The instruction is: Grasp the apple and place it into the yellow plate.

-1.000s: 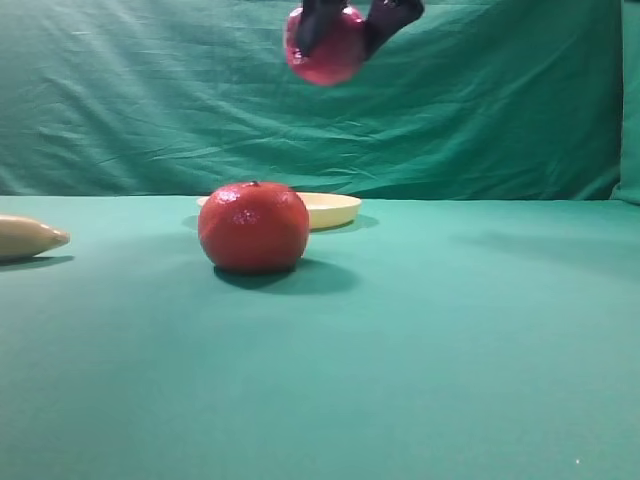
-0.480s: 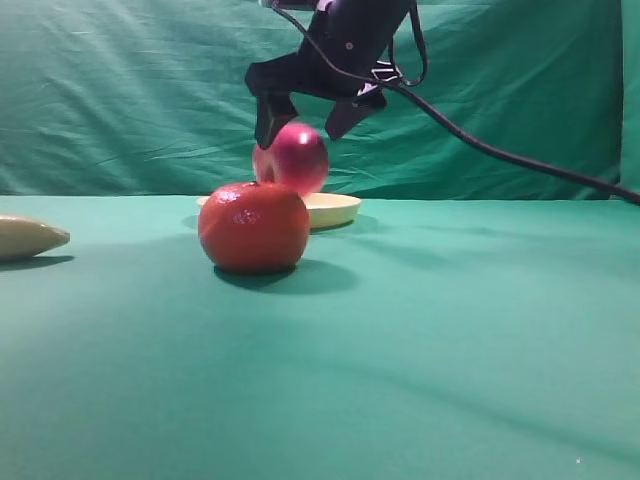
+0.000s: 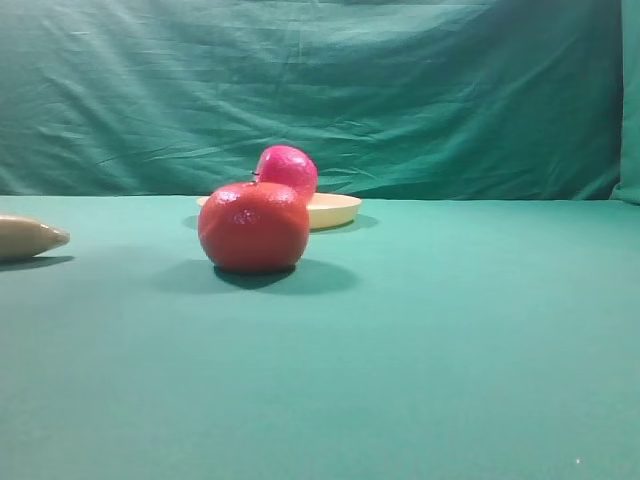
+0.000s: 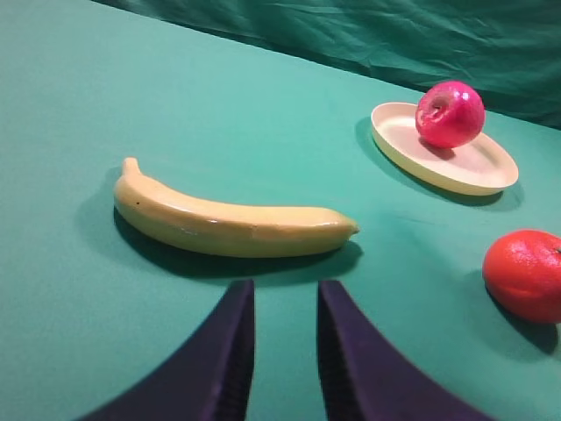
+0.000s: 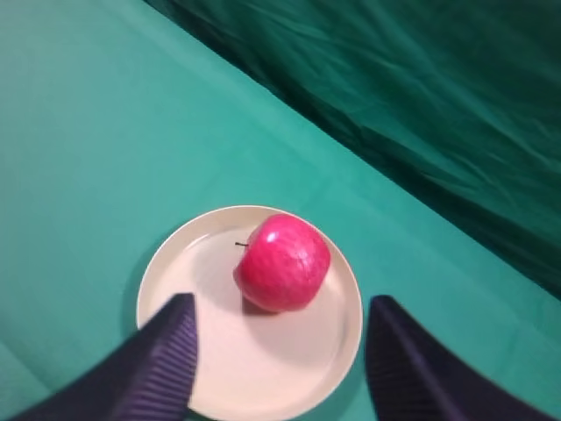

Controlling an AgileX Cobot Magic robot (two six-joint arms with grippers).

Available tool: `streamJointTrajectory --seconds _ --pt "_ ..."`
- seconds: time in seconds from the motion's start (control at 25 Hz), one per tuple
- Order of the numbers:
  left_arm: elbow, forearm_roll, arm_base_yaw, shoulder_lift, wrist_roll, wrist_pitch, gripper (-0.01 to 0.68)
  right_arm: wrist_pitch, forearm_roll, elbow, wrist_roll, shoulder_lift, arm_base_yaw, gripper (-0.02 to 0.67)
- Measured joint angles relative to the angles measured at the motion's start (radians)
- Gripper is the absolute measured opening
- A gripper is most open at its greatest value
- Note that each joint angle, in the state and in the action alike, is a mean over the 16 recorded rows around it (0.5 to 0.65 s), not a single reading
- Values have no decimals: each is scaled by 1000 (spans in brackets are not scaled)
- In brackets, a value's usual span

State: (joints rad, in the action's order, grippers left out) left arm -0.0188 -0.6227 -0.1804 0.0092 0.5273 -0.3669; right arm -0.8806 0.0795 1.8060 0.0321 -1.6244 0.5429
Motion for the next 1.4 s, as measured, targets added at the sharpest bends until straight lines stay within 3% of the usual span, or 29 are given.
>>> streamJointTrajectory --seconds 0.2,0.84,1.4 --pt "0 0 0 0 0 0 157 -9 20 -156 -56 240 0 6" --pt "0 0 0 0 0 0 157 219 35 -932 -97 1044 0 0" --pt "0 0 0 0 0 0 157 146 56 -1213 -132 1318 -5 0"
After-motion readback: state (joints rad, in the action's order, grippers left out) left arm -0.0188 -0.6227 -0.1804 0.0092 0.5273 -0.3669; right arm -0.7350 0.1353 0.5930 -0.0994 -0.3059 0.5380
